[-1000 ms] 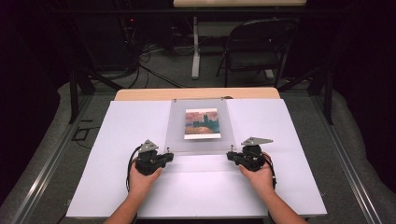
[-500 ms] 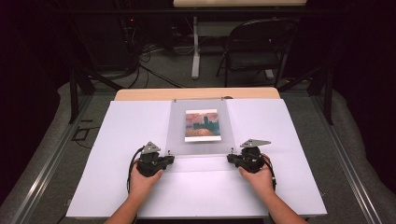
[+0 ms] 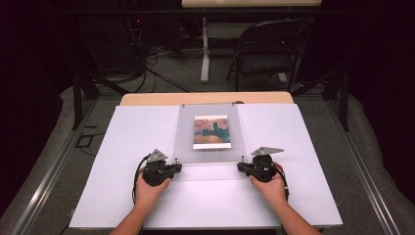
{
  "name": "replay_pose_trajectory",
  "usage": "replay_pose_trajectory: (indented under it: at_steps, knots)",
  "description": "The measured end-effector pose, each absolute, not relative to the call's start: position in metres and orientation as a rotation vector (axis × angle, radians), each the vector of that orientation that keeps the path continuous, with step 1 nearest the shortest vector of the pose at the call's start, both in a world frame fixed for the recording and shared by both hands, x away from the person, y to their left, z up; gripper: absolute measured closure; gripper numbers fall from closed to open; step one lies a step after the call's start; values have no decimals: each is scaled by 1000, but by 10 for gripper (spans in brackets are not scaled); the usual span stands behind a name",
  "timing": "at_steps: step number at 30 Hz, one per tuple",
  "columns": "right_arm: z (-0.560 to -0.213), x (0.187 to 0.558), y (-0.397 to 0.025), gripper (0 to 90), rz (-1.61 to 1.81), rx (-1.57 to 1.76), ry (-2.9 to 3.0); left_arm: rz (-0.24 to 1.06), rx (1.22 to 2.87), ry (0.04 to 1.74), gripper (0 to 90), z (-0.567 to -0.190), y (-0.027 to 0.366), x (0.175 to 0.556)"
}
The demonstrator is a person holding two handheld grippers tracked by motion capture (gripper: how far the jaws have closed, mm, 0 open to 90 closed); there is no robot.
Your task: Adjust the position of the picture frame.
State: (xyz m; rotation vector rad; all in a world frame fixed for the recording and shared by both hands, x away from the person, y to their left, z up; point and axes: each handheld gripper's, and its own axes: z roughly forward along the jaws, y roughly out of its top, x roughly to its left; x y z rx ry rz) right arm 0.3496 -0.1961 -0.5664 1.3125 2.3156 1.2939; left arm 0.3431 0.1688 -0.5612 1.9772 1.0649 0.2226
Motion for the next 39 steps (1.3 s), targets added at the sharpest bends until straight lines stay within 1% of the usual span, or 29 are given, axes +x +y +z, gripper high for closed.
replay_pose_trajectory:
  at_steps: [2, 4, 5, 8, 11, 14, 18, 20, 23, 27, 39]
  knots:
    - [-567, 350, -196, 836, 1299, 1314, 2313, 220, 1970, 1072, 842, -561, 169, 343]
    - [-567, 349, -197, 812, 1303, 1322, 2311, 220, 1969, 1073, 838, -561, 169, 342]
    - [-567, 349, -197, 788, 1314, 1328, 2309, 221, 1969, 1070, 826, -561, 169, 342]
    - [-566, 347, -196, 758, 1308, 1317, 2310, 229, 1966, 1063, 778, -561, 167, 340]
    - [-565, 345, -195, 670, 1295, 1302, 2306, 222, 1948, 1061, 681, -561, 166, 338]
    - [-565, 344, -193, 608, 1284, 1289, 2301, 237, 1941, 1073, 571, -560, 166, 337]
    - [-564, 343, -194, 494, 1275, 1281, 2287, 237, 1934, 1082, 477, -561, 167, 337]
    - [-565, 343, -194, 462, 1266, 1279, 2284, 233, 1935, 1080, 439, -561, 167, 337]
    - [-564, 342, -194, 422, 1267, 1271, 2273, 238, 1933, 1077, 410, -561, 166, 336]
    - [-562, 339, -194, 398, 1263, 1264, 2263, 247, 1945, 1067, 394, -558, 166, 334]
    - [-556, 331, -192, 392, 1229, 1223, 2281, 263, 1957, 1051, 391, -554, 166, 328]
